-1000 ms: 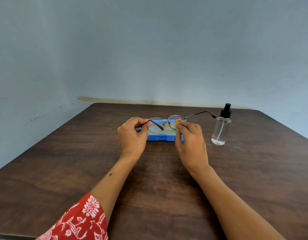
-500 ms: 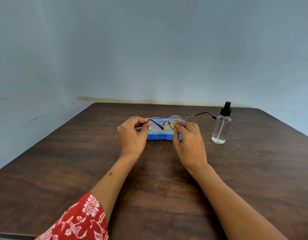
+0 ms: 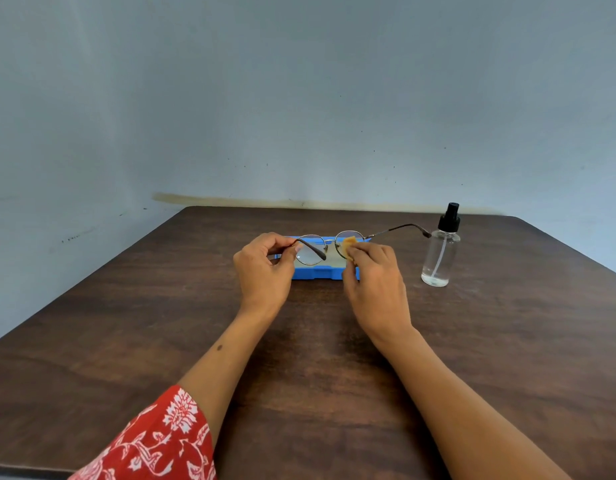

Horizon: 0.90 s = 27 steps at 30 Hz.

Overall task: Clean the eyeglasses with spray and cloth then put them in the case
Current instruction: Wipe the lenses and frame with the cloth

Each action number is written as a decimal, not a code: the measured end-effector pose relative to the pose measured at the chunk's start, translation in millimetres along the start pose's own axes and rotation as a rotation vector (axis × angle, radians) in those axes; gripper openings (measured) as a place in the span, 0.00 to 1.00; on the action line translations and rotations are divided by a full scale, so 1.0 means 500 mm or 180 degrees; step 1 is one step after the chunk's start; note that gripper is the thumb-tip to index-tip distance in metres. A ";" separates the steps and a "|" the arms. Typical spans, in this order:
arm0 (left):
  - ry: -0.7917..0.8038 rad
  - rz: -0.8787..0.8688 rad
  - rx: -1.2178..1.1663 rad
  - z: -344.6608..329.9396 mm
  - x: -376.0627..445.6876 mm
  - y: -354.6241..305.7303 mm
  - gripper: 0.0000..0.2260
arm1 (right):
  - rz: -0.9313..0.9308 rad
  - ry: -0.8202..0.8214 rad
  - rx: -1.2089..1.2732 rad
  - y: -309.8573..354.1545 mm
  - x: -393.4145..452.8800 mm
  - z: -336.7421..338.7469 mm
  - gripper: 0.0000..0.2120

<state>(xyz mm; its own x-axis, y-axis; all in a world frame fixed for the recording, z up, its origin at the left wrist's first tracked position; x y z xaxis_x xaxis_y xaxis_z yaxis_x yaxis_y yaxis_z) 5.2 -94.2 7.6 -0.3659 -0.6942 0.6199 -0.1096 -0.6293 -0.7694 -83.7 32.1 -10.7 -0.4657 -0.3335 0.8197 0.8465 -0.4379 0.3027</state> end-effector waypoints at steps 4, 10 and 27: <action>0.0013 -0.0012 -0.0052 -0.004 0.000 -0.003 0.04 | -0.0324 -0.0079 -0.0105 -0.017 0.004 0.011 0.11; 0.0069 -0.0065 0.0027 -0.004 -0.003 0.000 0.05 | -0.0007 0.0123 0.0043 -0.001 -0.003 -0.002 0.11; 0.0075 -0.0117 0.0009 -0.007 -0.002 -0.008 0.03 | -0.0465 -0.0032 -0.0005 -0.020 0.003 0.008 0.12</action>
<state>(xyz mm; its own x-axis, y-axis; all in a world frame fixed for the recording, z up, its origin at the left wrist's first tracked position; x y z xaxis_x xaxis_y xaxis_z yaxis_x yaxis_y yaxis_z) 2.9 -89.8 9.5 -0.3833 -0.6623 0.6438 -0.1208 -0.6551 -0.7458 -91.6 39.5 -10.4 -0.5814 -0.2576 0.7718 0.7694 -0.4825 0.4185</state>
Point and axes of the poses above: each hand's wrist, its own x-axis towards the middle knuckle, its own z-axis out of the back of the hand, y = z × x, the point moved 2 cm from there along x, towards the middle knuckle, and after that the axes turned 1 degree about -y, right-handed, at the moved point
